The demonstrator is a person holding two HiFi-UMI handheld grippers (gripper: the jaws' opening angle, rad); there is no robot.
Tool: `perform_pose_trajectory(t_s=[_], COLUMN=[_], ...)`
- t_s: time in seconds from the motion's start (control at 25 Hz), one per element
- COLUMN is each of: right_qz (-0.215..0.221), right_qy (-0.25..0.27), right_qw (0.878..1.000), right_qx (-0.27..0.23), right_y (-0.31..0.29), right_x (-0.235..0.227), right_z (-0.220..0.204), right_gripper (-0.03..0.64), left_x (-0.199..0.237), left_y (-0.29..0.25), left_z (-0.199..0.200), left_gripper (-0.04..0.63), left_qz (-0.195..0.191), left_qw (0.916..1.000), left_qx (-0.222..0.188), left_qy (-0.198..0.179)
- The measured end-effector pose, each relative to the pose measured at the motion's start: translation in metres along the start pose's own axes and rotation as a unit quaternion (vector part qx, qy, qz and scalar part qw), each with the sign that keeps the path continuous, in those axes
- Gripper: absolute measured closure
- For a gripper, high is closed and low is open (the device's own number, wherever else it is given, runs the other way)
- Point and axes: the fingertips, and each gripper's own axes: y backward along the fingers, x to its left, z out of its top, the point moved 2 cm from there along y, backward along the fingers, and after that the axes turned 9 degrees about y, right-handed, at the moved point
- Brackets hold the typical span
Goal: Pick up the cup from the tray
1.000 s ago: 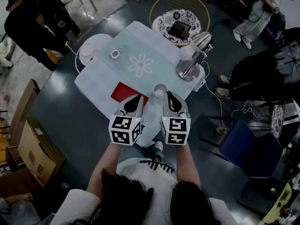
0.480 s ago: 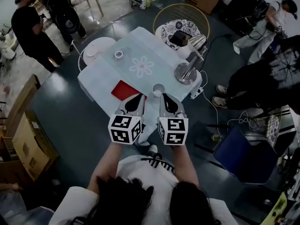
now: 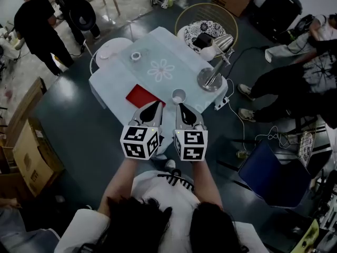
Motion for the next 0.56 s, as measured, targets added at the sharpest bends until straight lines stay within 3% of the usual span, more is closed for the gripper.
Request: perform_pose_trajectory(t_s=[0.56], right_qz=[-0.001], right_qy=[-0.008], right_qw=[1.0], right_qx=[0.006], right_y=[-0.0052], right_x=[-0.0038], right_z=[-0.0035], right_gripper=[0.594], left_x=[0.0047], left_y=[-0.0046], left_z=[0.0013], left_gripper=[0.594], left_qz=[-0.001], left_qw=[1.0], left_qx=[0.004], left_qy=[0.006])
